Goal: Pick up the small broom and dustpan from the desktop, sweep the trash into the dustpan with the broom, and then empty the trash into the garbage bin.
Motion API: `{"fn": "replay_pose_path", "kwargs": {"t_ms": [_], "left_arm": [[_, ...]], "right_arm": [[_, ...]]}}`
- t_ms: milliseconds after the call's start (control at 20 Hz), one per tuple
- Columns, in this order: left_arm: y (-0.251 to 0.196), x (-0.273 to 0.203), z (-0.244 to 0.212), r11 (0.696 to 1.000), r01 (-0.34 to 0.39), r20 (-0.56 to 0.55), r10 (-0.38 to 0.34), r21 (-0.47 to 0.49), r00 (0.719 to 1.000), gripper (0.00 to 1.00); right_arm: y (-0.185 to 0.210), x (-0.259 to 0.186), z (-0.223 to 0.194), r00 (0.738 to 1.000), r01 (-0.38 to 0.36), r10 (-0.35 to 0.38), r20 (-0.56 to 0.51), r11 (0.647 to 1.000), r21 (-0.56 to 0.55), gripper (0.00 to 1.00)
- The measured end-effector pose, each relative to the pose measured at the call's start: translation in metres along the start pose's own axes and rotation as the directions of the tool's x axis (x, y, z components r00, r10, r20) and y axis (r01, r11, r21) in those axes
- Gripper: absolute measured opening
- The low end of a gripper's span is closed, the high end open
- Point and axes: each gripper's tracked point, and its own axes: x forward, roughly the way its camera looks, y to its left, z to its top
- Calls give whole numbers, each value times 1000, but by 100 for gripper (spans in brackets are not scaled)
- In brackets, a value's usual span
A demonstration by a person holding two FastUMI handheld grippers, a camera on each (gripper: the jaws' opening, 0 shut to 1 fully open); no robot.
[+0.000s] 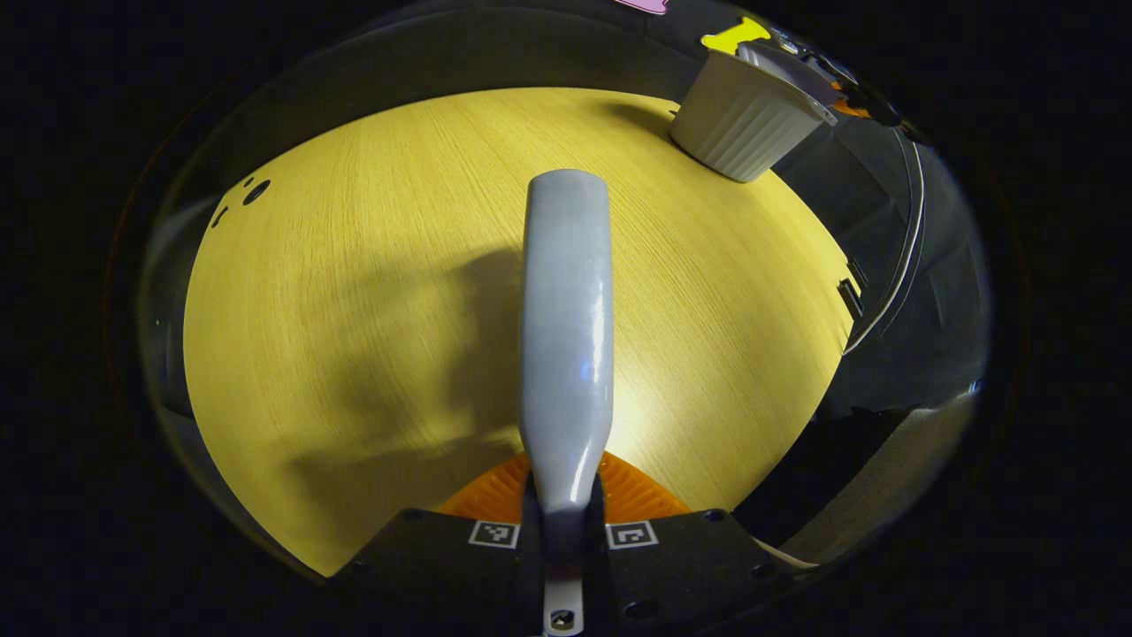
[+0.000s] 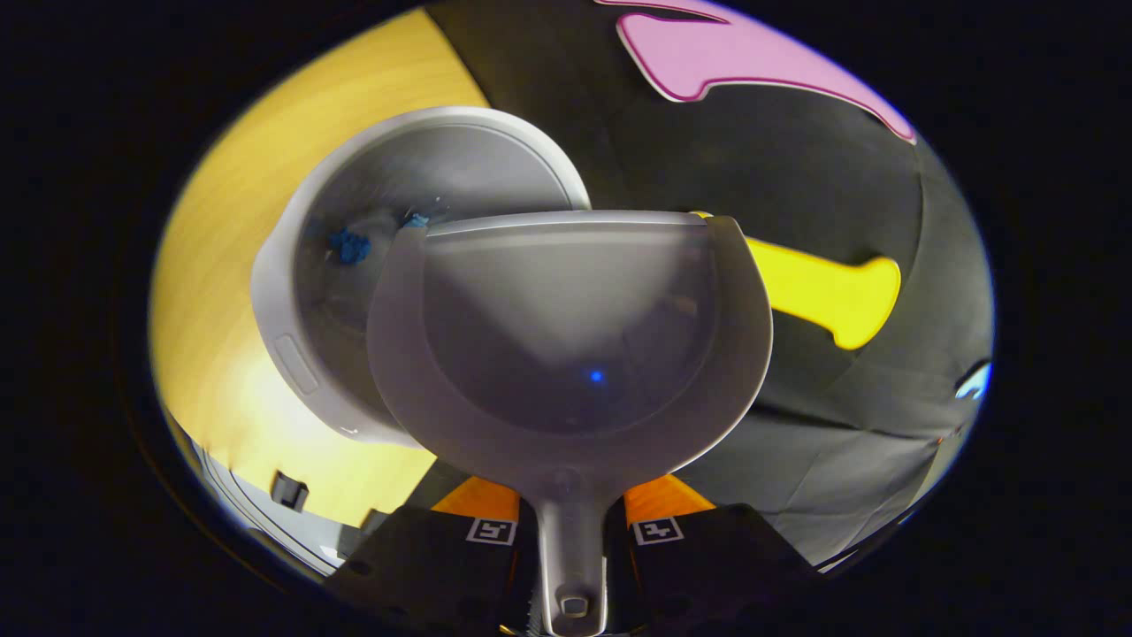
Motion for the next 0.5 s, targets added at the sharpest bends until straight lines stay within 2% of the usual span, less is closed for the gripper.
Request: {"fn": "replay_pose_path", "kwargs": {"t_ms": [150, 250, 350, 500], "left_arm": [[0, 0, 2, 1000, -3, 2, 3, 4, 1000, 21], [0, 0, 3, 1000, -4, 8, 4, -3, 1000, 21], [0, 1, 3, 1000, -8, 10, 8, -8, 1000, 21], [1, 0, 3, 1000, -22, 10, 22, -13, 1000, 21]], "right_arm": [[0, -2, -13, 1000, -19, 15, 26, 986, 164, 33], [-3, -12, -16, 998, -36, 17, 68, 958, 286, 33], [-1, -17, -19, 992, -80, 31, 123, 907, 413, 33], [-4, -18, -18, 977, -161, 51, 205, 807, 568, 33]]}}
